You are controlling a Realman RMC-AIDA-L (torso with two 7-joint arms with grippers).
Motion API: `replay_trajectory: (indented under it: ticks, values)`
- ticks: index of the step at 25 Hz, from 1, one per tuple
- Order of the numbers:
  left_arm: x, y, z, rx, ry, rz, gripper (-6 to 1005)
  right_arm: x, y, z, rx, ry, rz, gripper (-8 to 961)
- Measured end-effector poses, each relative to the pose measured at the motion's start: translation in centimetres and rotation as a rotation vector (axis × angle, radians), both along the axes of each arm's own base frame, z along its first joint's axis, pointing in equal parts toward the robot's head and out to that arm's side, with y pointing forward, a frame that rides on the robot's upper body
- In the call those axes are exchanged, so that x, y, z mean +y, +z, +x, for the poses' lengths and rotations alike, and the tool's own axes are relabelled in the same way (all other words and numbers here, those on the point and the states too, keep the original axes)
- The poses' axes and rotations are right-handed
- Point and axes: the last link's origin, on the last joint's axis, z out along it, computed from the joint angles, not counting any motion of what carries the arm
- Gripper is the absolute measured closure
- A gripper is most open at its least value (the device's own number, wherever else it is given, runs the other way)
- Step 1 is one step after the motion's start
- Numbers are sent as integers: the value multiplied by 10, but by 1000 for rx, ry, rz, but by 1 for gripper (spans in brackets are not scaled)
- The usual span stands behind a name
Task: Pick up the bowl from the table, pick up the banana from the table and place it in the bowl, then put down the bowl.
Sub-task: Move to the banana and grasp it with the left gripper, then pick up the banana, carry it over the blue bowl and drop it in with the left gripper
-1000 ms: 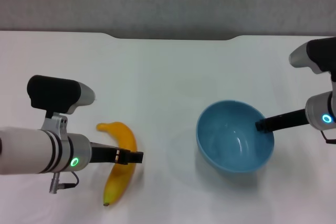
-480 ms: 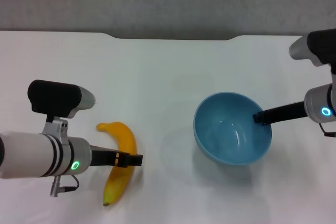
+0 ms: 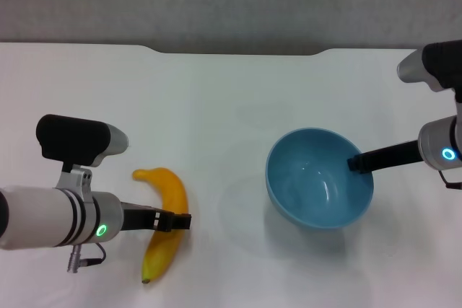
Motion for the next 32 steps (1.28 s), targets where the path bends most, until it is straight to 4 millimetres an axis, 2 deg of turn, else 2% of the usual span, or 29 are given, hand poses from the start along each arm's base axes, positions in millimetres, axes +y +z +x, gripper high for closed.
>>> replay_trajectory:
  ticks: [12, 16, 22, 28, 32]
  values:
    - [1, -2, -8, 10, 27, 3, 127, 0, 0, -1, 1, 2, 0, 932]
    - [2, 0, -6, -2, 27, 10, 309, 0, 0, 1, 0, -2, 5, 932]
    - [10, 18, 24, -77, -72, 72, 502, -2, 0, 6, 0, -13, 12, 931]
    - [9, 39, 35, -154, -131, 160, 502, -1, 1, 5, 1, -8, 19, 931]
    - [10, 51, 49, -225, -193, 190, 502, 3, -2, -5, 41, 1, 27, 931]
